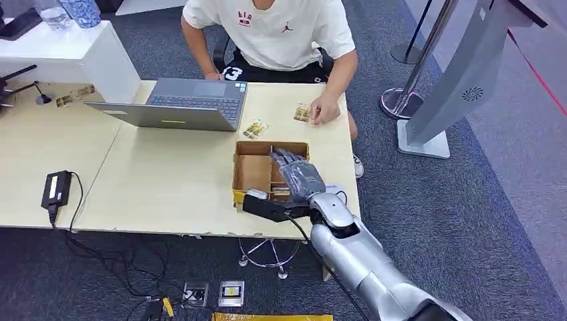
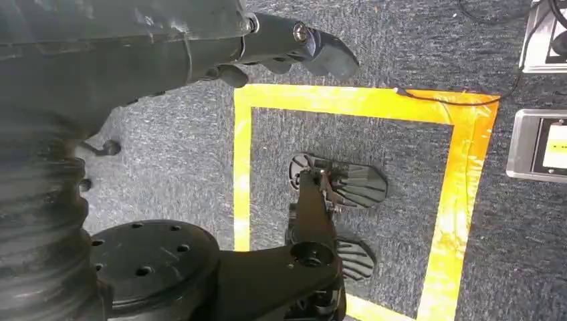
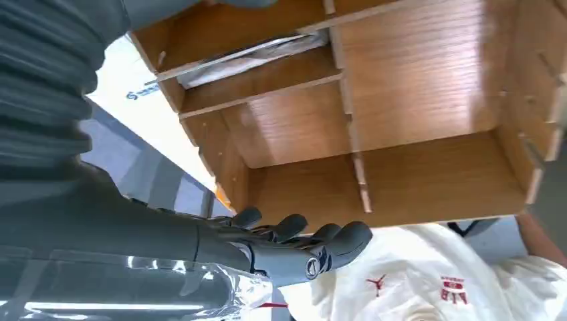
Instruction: Pass the card to the sensor for recognition and then transmit it.
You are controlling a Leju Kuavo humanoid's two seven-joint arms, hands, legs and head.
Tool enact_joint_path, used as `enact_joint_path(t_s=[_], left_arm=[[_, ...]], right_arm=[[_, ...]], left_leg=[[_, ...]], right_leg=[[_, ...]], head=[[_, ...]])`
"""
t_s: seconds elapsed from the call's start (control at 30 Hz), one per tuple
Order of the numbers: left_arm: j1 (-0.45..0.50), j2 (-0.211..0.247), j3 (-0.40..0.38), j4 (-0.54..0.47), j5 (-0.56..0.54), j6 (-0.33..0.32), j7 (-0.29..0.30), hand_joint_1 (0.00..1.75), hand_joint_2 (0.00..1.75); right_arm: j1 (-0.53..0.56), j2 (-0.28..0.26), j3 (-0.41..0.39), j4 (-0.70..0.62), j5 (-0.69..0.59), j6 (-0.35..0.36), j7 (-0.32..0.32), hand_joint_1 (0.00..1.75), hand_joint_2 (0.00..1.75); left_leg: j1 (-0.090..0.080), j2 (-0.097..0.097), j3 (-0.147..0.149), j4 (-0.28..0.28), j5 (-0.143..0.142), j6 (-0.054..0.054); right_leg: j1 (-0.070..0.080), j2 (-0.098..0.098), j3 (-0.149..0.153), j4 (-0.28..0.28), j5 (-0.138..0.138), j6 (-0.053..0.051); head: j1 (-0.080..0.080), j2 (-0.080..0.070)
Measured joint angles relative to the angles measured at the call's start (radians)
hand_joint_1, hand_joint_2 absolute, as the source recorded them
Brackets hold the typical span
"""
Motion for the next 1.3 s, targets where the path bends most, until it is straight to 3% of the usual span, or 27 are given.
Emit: enact_joint_path(t_s=[0.33,0.43,0.5,0.53,0.7,0.73,0.77,0.83,1.3], left_arm=[[0.001,0.000,0.000,0.000,0.019,0.001,0.000,0.00,1.75],[0.002,0.001,0.000,0.000,0.019,0.001,0.000,0.00,1.75],[0.003,0.003,0.000,0.000,0.019,0.001,0.000,0.00,1.75],[0.004,0.003,0.000,0.000,0.018,0.001,0.000,0.00,1.75],[0.006,0.006,0.000,0.000,0.018,0.000,0.000,0.00,1.75],[0.006,0.006,0.000,0.000,0.018,0.000,0.000,0.00,1.75],[0.006,0.006,0.000,0.000,0.018,0.000,-0.001,0.00,1.75],[0.007,0.008,0.000,0.000,0.017,0.000,-0.001,0.00,1.75],[0.008,0.014,0.000,0.000,0.018,0.000,-0.017,0.00,1.75]], right_arm=[[0.007,-0.014,0.000,0.009,0.026,0.012,0.032,0.42,1.75],[0.009,-0.017,-0.001,0.009,0.028,0.013,0.037,0.65,1.75],[0.010,-0.018,-0.002,0.009,0.028,0.014,0.037,0.94,1.75],[0.010,-0.019,-0.003,0.009,0.029,0.014,0.037,0.93,1.75],[0.012,-0.024,-0.007,0.005,0.037,0.016,0.037,1.27,1.75],[0.013,-0.025,-0.008,0.002,0.037,0.016,0.037,1.52,1.75],[0.014,-0.026,-0.010,0.000,0.037,0.016,0.037,1.57,1.75],[0.016,-0.026,-0.016,-0.002,0.037,0.015,0.034,1.62,1.75],[0.027,-0.050,-0.042,-0.050,0.031,0.024,-0.006,1.54,1.75]], left_leg=[[0.000,0.000,0.000,0.000,0.000,0.000],[0.000,0.000,0.000,0.000,0.000,0.000],[0.000,0.000,0.000,0.000,0.000,0.000],[0.000,0.000,0.000,0.000,0.000,0.000],[0.000,0.000,0.000,0.000,0.000,0.000],[0.000,0.000,0.000,0.000,0.000,0.000],[0.000,0.000,0.000,0.000,0.000,0.000],[0.000,0.000,0.000,0.000,0.000,0.000],[0.000,0.000,0.000,0.000,0.000,0.000]], right_leg=[[0.000,0.000,0.000,0.000,0.000,0.000],[0.000,0.000,0.000,0.000,0.000,0.000],[0.000,0.000,0.000,0.000,0.000,0.000],[0.000,0.000,0.000,0.000,0.000,0.000],[0.000,0.000,0.000,0.000,0.000,0.000],[0.000,0.000,0.000,0.000,0.000,0.000],[0.000,0.000,0.000,0.000,0.000,0.000],[0.000,0.000,0.000,0.000,0.000,0.000],[0.000,0.000,0.000,0.000,0.000,0.000]], head=[[0.000,0.000],[0.000,0.000],[0.000,0.000],[0.000,0.000],[0.000,0.000],[0.000,0.000],[0.000,0.000],[0.000,0.000],[0.000,0.000]])
